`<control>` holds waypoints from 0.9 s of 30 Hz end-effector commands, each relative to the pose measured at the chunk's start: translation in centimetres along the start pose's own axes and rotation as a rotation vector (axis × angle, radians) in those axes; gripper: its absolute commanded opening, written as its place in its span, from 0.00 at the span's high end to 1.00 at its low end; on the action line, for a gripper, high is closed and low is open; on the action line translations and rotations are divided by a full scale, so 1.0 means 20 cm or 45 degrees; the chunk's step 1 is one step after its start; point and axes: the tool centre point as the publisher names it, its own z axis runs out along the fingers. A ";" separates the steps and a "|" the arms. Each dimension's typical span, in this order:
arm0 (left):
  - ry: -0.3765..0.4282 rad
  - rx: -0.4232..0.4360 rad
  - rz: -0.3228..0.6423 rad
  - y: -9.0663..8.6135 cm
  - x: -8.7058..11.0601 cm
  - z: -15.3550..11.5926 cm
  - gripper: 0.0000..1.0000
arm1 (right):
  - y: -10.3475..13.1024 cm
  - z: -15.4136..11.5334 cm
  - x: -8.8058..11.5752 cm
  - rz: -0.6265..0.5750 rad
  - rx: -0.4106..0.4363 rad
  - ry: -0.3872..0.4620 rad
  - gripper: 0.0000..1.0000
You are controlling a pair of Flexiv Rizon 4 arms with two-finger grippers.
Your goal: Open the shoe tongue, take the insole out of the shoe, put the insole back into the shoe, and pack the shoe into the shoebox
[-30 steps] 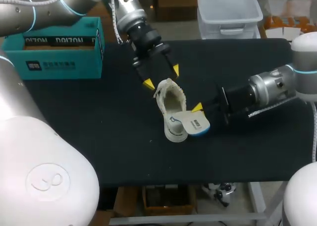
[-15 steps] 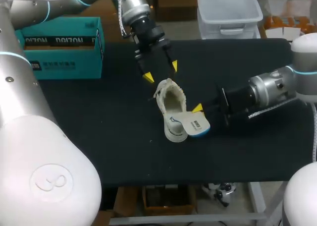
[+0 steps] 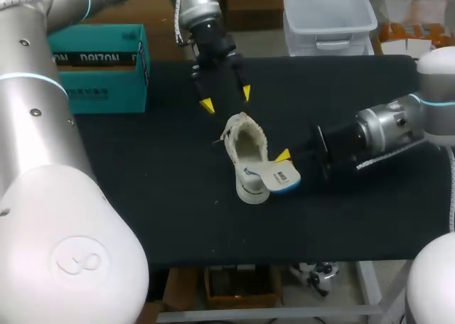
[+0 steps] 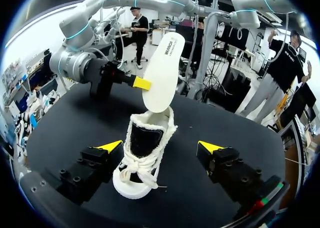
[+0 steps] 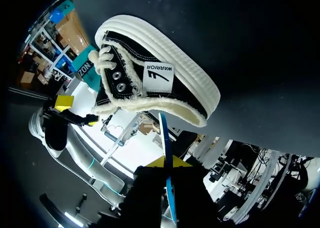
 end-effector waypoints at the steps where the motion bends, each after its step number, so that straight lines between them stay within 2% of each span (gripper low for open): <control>1: 0.128 -0.105 0.027 -0.05 -0.02 -0.04 0.00 | 0.01 0.00 0.02 0.007 0.009 -0.013 1.00; 12: 0.130 -0.136 0.052 -0.05 0.00 -0.06 0.00 | 0.01 -0.01 0.03 0.023 0.016 -0.025 1.00; 14: 0.098 -0.119 0.133 -0.10 0.06 -0.04 0.00 | 0.02 -0.01 0.04 0.021 0.021 -0.027 1.00; 17: -0.051 -0.038 0.247 -0.22 0.13 -0.02 0.00 | 0.03 -0.02 0.06 0.019 0.025 -0.034 1.00; 23: -0.095 0.007 0.321 -0.29 0.16 0.00 0.00 | 0.04 -0.01 0.07 0.013 0.030 -0.040 1.00; 27: -0.128 0.044 0.336 -0.31 0.18 0.00 0.00 | 0.04 -0.01 0.07 0.008 0.029 -0.036 1.00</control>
